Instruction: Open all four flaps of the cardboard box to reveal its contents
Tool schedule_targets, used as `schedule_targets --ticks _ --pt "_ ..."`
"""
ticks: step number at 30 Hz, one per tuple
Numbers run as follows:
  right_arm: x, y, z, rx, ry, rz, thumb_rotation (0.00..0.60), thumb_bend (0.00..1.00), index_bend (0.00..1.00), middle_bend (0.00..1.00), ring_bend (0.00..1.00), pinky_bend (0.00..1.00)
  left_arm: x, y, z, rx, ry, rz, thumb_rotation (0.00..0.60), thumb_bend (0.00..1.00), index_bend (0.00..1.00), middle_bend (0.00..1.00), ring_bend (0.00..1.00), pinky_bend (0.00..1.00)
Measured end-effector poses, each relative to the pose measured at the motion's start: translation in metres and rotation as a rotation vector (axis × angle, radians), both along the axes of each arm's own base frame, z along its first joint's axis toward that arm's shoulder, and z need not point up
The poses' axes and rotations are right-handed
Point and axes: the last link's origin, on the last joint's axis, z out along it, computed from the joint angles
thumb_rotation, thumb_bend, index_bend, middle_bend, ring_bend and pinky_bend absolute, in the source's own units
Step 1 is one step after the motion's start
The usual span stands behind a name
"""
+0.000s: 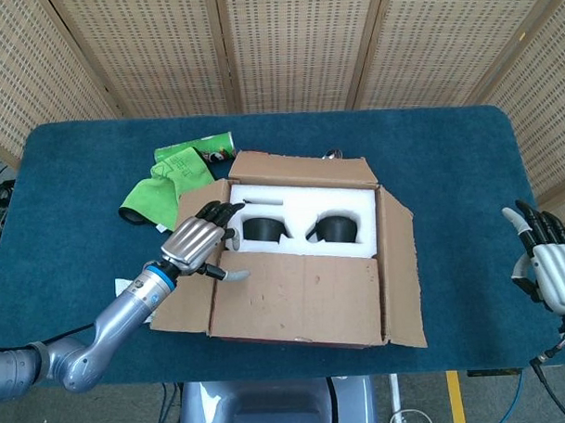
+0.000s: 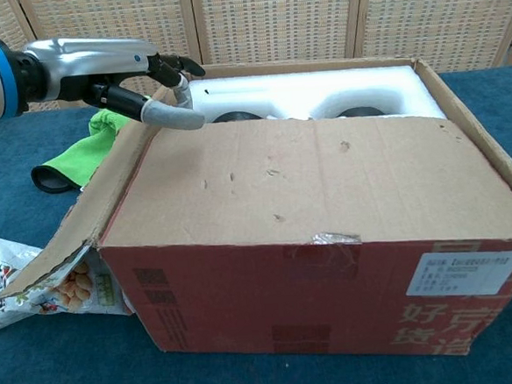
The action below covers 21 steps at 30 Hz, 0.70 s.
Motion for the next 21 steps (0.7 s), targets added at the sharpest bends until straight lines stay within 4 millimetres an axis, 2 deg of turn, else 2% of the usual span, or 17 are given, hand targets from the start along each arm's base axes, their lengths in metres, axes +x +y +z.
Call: schedule_targets --ticks 9,21 --pt "-0.001 -0.001 0.001 -0.004 -0.002 -0.002 0.6 1.0 0.03 0.0 0.0 0.0 0.003 -0.002 -0.002 -0.056 -0.057 0.051 0.18 0.1 0.45 0.0 0.0 0.0" --pt "0.0 -0.002 -0.001 -0.001 -0.002 -0.001 0.6 1.0 0.03 0.0 0.0 0.0 0.007 -0.008 0.021 -0.135 -0.177 0.116 0.18 0.1 0.45 0.0 0.0 0.0"
